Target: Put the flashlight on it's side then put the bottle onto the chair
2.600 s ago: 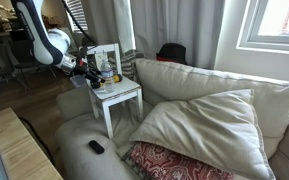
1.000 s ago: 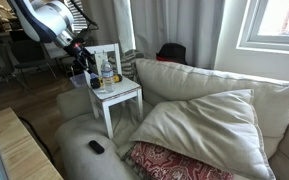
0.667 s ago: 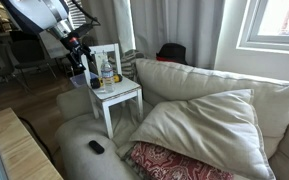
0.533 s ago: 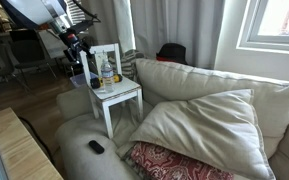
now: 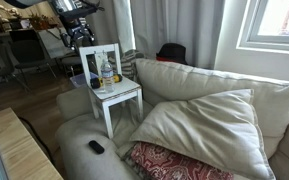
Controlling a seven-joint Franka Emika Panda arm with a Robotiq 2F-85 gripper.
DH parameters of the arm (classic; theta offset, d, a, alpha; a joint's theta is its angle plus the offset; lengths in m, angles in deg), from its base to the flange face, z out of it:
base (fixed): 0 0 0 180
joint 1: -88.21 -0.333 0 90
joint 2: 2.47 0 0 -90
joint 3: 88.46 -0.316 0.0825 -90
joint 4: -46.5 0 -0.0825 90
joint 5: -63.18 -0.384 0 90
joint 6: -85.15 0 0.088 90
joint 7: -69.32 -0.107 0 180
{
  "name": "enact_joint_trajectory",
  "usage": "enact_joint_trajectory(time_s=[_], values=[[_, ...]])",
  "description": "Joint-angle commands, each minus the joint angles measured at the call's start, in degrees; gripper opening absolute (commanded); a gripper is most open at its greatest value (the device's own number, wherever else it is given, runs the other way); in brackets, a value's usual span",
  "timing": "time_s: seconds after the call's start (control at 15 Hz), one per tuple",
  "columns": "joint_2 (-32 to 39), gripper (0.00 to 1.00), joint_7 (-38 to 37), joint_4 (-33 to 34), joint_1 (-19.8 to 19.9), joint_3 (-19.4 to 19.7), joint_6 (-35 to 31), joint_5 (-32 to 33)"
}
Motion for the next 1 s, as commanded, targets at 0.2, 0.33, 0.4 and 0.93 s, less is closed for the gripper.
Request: enact_joint_trajectory(time_s=[0.2,0.33,0.4,0.93], values=[[-6.42,1.00,4.73,-1.59,-2.10,8.82,6.54,-21.58],[-8.35,1.00,7.58,-2.34,-2.17,11.25,6.07,-27.57],[-9.47,1.00,8.51,-3.22,-2.31,12.41,4.42,-29.83],[-20.63,1.00,24.16,-9.00,-5.78,23.27,8.71,-50.26]])
